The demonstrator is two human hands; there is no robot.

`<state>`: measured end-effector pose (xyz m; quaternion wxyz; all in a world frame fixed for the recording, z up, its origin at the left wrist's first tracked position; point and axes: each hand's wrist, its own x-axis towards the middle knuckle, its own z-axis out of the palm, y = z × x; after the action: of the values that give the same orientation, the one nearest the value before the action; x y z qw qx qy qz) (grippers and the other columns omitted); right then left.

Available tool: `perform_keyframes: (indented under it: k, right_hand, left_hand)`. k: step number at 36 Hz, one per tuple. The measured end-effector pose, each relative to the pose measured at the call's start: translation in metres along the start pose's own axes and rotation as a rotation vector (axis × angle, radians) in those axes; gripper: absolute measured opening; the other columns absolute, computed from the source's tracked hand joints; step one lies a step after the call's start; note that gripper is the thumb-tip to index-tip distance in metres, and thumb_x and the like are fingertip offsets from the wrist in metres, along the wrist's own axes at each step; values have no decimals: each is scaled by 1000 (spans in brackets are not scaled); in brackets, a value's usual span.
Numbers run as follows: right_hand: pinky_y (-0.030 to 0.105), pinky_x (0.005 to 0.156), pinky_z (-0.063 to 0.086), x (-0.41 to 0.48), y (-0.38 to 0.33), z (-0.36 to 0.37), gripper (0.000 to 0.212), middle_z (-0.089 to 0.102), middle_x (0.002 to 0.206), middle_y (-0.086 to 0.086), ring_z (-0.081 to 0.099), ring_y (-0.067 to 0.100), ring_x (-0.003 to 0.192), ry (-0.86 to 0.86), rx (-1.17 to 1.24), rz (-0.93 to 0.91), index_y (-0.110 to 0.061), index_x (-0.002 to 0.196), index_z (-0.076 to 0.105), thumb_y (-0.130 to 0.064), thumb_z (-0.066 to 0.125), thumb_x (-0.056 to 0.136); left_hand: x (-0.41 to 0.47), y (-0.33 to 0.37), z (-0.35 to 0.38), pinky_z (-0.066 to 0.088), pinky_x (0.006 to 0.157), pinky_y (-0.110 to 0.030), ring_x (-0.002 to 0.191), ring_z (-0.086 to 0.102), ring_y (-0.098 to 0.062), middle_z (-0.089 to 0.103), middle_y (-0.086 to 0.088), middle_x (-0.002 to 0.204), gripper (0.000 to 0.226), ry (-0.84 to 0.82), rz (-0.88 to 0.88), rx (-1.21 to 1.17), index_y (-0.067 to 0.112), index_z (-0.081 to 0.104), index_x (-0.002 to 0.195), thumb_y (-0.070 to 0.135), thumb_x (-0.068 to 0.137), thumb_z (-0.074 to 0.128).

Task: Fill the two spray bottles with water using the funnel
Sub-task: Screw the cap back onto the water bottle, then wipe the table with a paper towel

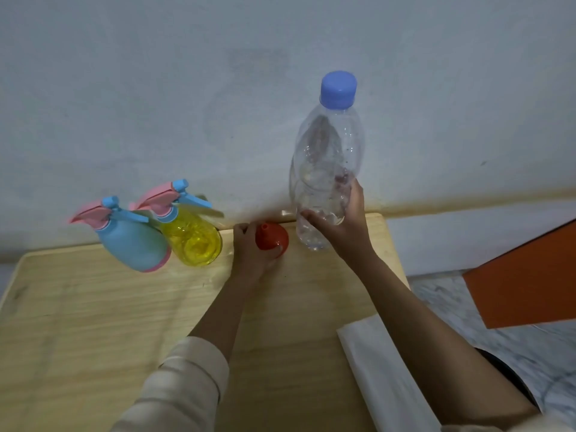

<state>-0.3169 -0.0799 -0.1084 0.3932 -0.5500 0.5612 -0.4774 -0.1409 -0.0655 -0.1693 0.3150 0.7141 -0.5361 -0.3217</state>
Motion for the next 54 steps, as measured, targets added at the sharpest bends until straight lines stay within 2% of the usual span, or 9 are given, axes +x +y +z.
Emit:
perform_keyframes:
  k: [10,16,19,21,23,28,36,47,54]
  right_hand:
    - [44,109,38,-4,2,-9,116,35,146,-5,37,16,135,-79,-11,166,-22,143,21,-63,81,52]
    - [16,98,37,-41,-4,-32,68,45,136,-1,42,9,124,25,-64,151,-12,137,39,-27,74,79]
    - [1,72,41,-73,-5,-43,25,61,106,5,56,12,96,153,-90,122,-8,107,61,-9,67,83]
    - [2,68,41,-102,-1,-49,13,64,91,3,58,2,78,227,-97,142,-12,92,63,-3,62,83]
    - [5,69,42,-134,6,-52,15,64,84,2,56,-4,71,287,-121,164,-15,85,63,0,58,83]
    - [20,71,42,-210,32,-48,6,63,85,-2,59,11,80,286,-259,245,-13,86,62,-11,65,81]
    - [34,78,47,-259,54,-38,31,57,101,3,53,18,92,182,-561,294,-13,103,61,-23,74,76]
    - [22,68,37,-262,60,-41,6,63,92,9,55,17,82,278,-505,312,-13,83,64,-18,62,85]
    - [20,74,36,-264,54,-40,20,66,97,6,54,12,85,314,-448,314,-5,95,70,-16,53,93]
  left_hand:
    - [-3,3,4,32,96,-21,123,40,-24,34,-12,134,74,44,-18,6,9,43,130,14,67,81]
    - [-44,-3,-11,31,88,-16,117,46,-28,44,-19,130,61,130,89,6,-2,47,128,6,74,74]
    - [-84,-30,-21,35,103,-33,125,42,-36,45,-24,133,50,91,145,59,-6,48,127,2,81,65]
    - [-114,-52,-30,30,111,-36,131,39,-33,44,-21,138,48,42,137,69,-4,47,130,6,86,62]
    - [-143,-74,-38,25,115,-33,137,34,-30,39,-18,144,51,2,152,99,-2,44,135,10,89,61]
    - [-200,-118,-57,27,114,-44,137,35,-32,43,-20,144,62,-19,232,279,-4,49,132,40,89,42]
    - [-226,-154,-67,34,105,-52,125,50,-35,53,-22,134,60,14,302,481,-4,57,125,37,86,36]
    - [-225,-149,-65,22,113,-47,137,37,-31,40,-17,147,69,8,282,552,1,47,136,44,85,27]
    - [-225,-148,-66,23,113,-46,138,36,-29,41,-15,147,69,5,258,534,3,48,136,44,84,29]
